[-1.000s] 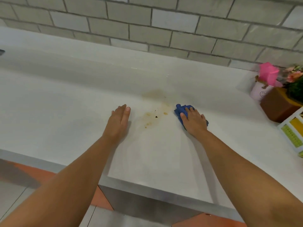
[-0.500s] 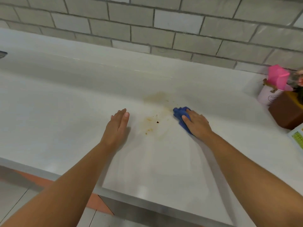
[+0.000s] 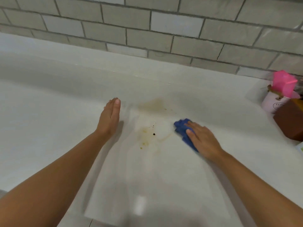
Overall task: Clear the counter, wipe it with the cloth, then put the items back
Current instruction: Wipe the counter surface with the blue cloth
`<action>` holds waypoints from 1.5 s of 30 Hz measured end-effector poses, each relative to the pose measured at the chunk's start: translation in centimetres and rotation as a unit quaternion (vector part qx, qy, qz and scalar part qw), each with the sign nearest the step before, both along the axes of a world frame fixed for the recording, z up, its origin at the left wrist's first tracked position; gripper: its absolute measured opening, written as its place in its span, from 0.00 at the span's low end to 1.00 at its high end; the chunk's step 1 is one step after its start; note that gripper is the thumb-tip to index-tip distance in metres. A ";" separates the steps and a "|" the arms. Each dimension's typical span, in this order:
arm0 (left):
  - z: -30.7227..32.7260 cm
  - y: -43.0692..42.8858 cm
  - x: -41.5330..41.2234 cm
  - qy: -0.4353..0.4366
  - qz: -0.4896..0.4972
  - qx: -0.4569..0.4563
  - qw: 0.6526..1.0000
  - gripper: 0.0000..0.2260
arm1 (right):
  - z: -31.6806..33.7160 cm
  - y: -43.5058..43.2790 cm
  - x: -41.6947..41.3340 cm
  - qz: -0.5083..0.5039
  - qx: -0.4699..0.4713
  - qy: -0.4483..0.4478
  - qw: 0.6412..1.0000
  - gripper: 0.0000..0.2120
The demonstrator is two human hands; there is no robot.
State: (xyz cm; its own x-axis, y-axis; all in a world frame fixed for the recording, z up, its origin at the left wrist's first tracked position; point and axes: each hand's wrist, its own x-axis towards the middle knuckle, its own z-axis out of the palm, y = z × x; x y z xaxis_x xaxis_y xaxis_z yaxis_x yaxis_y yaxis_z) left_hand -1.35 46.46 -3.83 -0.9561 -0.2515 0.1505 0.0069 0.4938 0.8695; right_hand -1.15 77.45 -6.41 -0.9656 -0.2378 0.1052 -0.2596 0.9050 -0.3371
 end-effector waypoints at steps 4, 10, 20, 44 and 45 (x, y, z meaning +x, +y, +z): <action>-0.4 0.7 -2.8 -0.005 0.003 0.028 1.000 0.24 | -0.1 -0.2 -7.7 -0.070 0.069 -0.021 0.995 0.25; -0.9 3.0 -5.0 0.004 0.029 0.081 0.996 0.22 | -0.3 -6.7 -7.5 -0.007 0.082 -0.001 0.997 0.31; -1.7 2.9 -5.4 0.007 0.018 0.068 0.998 0.22 | -0.1 -0.8 -9.4 0.022 -0.057 -0.050 0.997 0.32; -1.4 3.0 -5.7 0.005 0.029 0.102 0.994 0.22 | -0.1 -9.9 -19.3 -0.048 0.089 -0.008 0.995 0.24; -1.4 3.0 -5.8 0.004 0.032 0.101 0.994 0.22 | -0.1 -11.6 -19.1 -0.033 0.089 -0.009 0.995 0.24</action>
State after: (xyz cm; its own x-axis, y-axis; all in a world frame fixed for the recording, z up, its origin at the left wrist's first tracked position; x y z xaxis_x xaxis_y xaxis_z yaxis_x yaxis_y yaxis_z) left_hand -7.15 49.45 -5.25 -0.9361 -0.3375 0.0990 -0.0108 0.3089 0.9510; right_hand -20.24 65.83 -6.47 -0.9810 -0.1875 0.0490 -0.1933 0.9655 -0.1748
